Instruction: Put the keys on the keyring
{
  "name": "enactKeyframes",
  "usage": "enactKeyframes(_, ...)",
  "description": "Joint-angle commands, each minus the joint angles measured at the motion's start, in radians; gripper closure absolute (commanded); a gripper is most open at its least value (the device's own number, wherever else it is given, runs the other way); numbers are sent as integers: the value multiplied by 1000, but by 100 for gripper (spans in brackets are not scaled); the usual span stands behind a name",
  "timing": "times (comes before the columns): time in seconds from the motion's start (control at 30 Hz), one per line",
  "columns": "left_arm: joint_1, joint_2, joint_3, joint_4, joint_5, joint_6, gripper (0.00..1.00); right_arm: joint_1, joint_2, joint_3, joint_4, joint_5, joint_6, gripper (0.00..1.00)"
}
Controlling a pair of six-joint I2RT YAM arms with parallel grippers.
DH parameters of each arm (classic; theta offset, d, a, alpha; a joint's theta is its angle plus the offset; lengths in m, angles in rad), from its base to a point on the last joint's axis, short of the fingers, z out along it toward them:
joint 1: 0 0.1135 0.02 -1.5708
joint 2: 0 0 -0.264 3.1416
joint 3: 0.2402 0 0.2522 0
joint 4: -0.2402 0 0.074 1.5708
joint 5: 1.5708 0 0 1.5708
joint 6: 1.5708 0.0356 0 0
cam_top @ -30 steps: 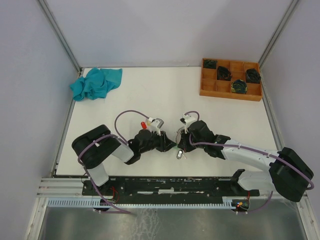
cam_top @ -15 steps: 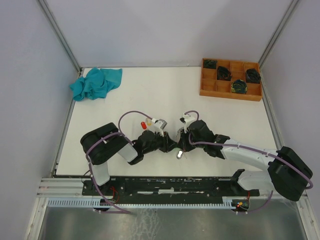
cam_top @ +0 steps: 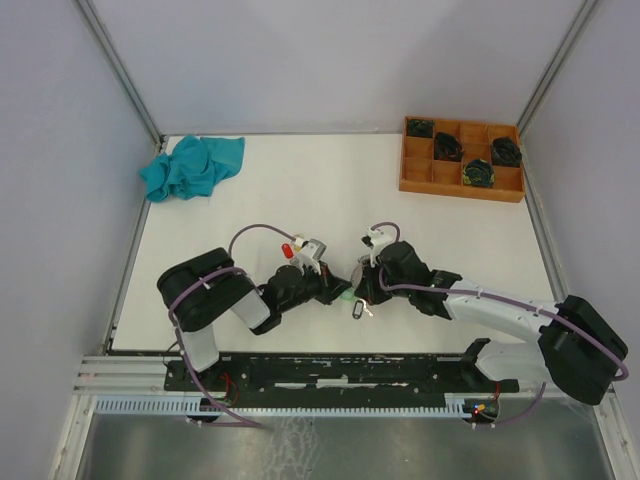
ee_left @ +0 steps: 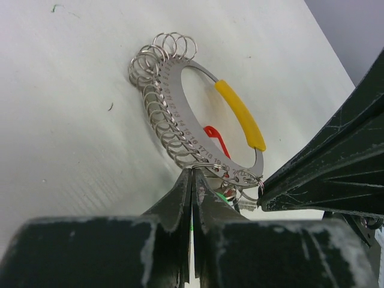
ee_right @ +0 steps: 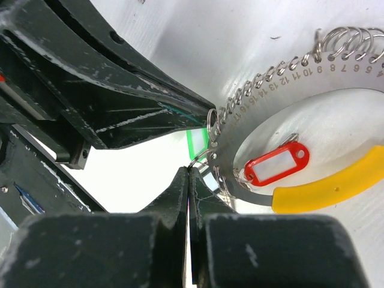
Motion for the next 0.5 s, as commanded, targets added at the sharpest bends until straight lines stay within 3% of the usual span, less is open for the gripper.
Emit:
enactKeyframes(0.0,-4,-64,-12,55,-39,74,97,-1,-53,-1,-1,22,-1,98)
enactKeyframes(0.2,-5,-133,-25,-30,-57,116,97,-1,-85,16,-76,44,-38,91)
enactKeyframes(0.37,-8,-164,-18,-85,-62,144,97,-1,-86,70,-168,43,-93,74)
enactKeyframes(0.47,-14,-165,-16,-102,-58,136,97,-7,-70,127,-241,47,-131,74)
